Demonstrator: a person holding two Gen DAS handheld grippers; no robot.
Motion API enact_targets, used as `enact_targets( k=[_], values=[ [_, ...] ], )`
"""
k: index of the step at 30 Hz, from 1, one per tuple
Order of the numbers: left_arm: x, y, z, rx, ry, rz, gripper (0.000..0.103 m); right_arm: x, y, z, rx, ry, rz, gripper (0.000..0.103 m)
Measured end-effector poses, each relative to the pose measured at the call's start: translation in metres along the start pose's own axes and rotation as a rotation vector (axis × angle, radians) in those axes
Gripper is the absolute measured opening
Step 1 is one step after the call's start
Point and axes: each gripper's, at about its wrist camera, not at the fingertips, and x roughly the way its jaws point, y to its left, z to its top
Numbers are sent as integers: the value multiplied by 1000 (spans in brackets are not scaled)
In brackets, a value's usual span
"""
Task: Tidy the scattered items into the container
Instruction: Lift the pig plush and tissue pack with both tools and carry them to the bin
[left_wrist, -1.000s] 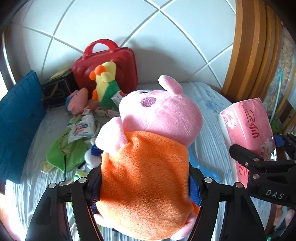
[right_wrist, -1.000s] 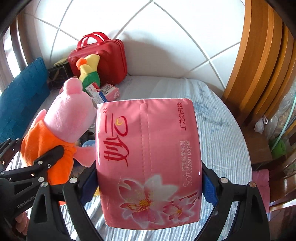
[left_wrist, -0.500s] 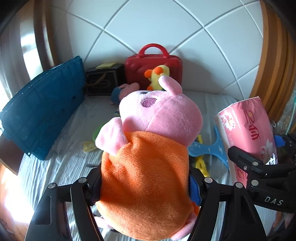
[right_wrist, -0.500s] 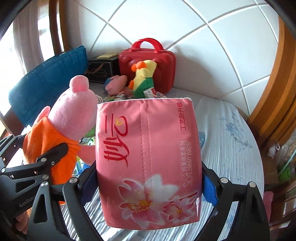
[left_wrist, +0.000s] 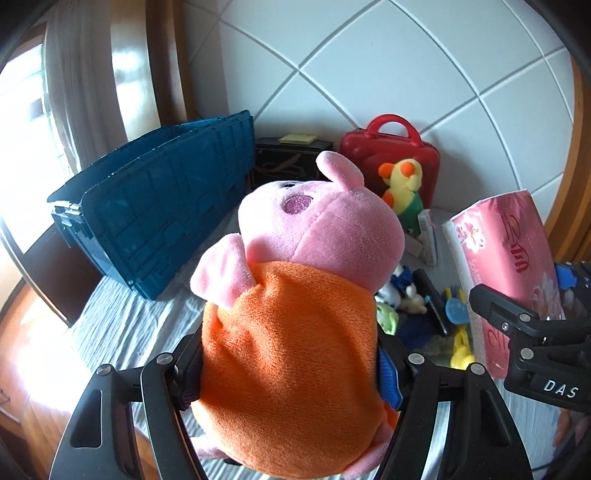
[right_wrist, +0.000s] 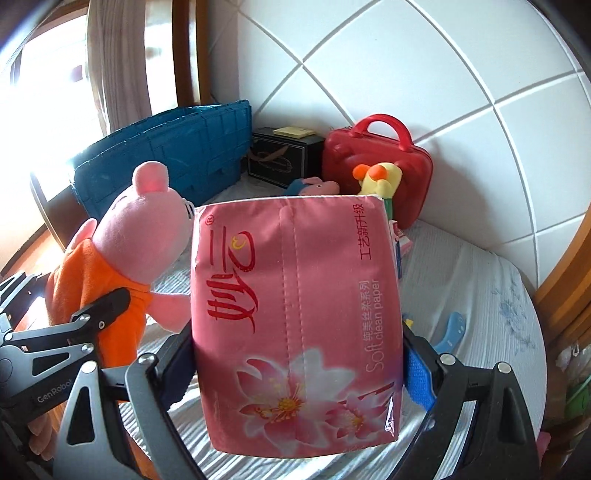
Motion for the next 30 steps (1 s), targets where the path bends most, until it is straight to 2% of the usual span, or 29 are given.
enact_targets(
  k=[9, 16, 24, 30],
  values=[
    [18, 95, 21, 66, -38, -45, 73, 17, 92, 45, 29, -58, -55, 92],
    [33, 143, 51, 68, -69, -81, 73, 30, 144, 72, 65, -80, -85, 92],
    [35, 174, 106, 27, -164, -76, 73, 45, 160, 110, 15, -121, -72, 92],
    [45, 233, 156, -6, -224, -39, 73, 63, 185, 156, -25, -145, -53, 92]
  ],
)
